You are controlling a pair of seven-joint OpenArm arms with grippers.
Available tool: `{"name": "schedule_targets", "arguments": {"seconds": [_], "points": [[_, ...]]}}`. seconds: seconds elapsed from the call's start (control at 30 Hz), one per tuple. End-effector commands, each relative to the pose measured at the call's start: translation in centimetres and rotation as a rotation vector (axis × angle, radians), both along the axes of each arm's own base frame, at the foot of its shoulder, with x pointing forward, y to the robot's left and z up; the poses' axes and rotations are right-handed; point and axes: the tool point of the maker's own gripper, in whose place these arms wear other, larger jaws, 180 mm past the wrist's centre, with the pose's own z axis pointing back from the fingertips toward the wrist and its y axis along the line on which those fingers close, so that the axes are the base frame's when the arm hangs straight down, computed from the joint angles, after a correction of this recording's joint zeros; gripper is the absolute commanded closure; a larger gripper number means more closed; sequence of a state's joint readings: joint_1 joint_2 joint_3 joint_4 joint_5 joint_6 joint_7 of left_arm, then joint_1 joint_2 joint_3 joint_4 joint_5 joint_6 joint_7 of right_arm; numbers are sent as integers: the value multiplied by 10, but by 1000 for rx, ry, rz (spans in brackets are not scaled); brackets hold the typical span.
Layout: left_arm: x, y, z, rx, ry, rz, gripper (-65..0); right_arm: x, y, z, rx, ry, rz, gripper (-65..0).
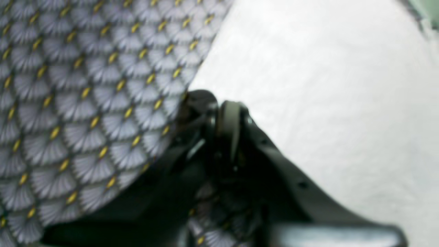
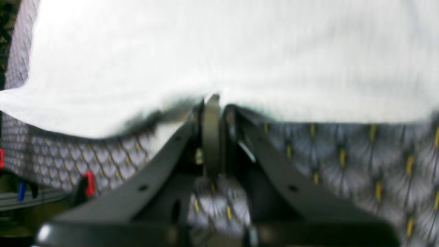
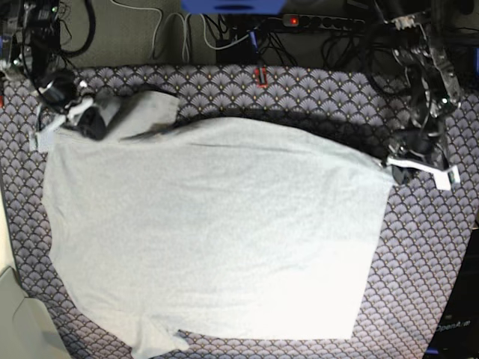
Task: Fold the T-shirt properly
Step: 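Lift the corners and fold them toward the hem with both grippers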
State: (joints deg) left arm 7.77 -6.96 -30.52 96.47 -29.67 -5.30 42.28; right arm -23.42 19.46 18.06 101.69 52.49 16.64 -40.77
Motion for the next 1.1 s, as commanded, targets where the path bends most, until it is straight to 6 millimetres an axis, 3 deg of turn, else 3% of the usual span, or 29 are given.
{"name": "schedule_targets", "arguments": {"seconds": [0.0,0.13,0.23,0.47,0.6,0.73,0.93,1.07], "points": [[12,3,17,15,-48,-6,-9,14,-5,19,-16,-68,11,0],[42,5,33,-1,-71,-14,-9,47,-15,48,-57,-161,22,0],[63,10,33,16,-61,-3,-9,73,-27,64,-74,-214,8,0],[104,16,31,-8,-44,20,-9,122,-75,66,-70,-213,-87,0],[126,15,28,-33,-22,22,-9,150,-84,60,-55,-187,-96,0],[137,13,27,-45,-8,20,-9,174,-76,52,-60,-157,-71,0],[152,16,32,-21,2,20,-9,205,-58,43,-282,-181,15,0],[158,19,35,8,-5,29,-9,221,-65,40,-390,-183,14,0]]}}
